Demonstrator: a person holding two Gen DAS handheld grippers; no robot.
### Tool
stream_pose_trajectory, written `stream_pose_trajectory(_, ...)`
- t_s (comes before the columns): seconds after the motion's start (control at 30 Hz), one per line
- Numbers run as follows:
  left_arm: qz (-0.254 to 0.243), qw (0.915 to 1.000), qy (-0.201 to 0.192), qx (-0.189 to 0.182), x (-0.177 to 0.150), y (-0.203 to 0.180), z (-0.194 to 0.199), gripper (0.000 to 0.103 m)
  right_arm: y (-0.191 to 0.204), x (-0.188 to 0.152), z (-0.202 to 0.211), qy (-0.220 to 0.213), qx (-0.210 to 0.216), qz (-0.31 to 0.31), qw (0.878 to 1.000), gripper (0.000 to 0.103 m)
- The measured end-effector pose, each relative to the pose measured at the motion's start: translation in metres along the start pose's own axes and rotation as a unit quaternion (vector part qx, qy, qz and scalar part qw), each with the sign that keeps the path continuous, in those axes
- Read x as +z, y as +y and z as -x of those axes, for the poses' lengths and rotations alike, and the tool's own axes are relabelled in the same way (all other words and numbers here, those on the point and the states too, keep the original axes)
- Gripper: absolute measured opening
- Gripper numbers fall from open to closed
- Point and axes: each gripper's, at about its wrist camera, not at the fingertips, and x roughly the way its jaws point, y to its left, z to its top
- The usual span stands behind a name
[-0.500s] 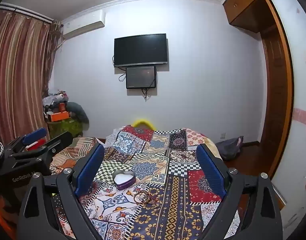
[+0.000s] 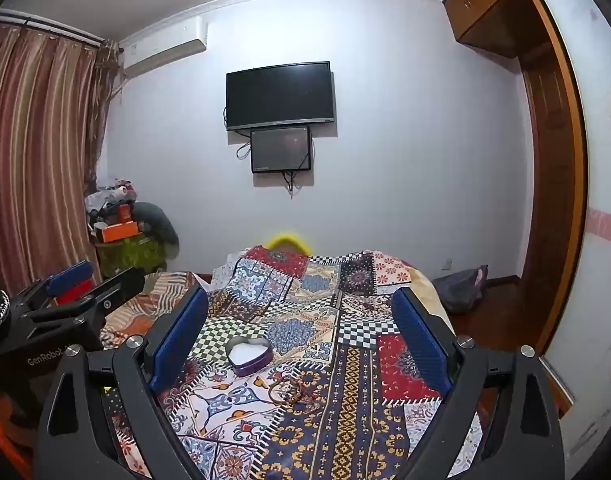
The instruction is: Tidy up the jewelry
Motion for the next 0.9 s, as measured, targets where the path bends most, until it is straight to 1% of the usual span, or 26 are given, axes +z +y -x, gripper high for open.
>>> stream_pose_trajectory(0.17,0.002,1.0000,0.002,0.001,0.0005,0.0030,-0.0009,0.103,0.0049,-0.0004,-0.0008,0.003,-0.001,0.001,1.000,0.091)
stream_pose_trajectory(0.9,0.004,1.0000,0.003,0.001,-0.0050,0.0011,-0.0040,0.103,0.0031,-0.0020,-0.0031,0.008,0.001,-0.002,1.000,0.091)
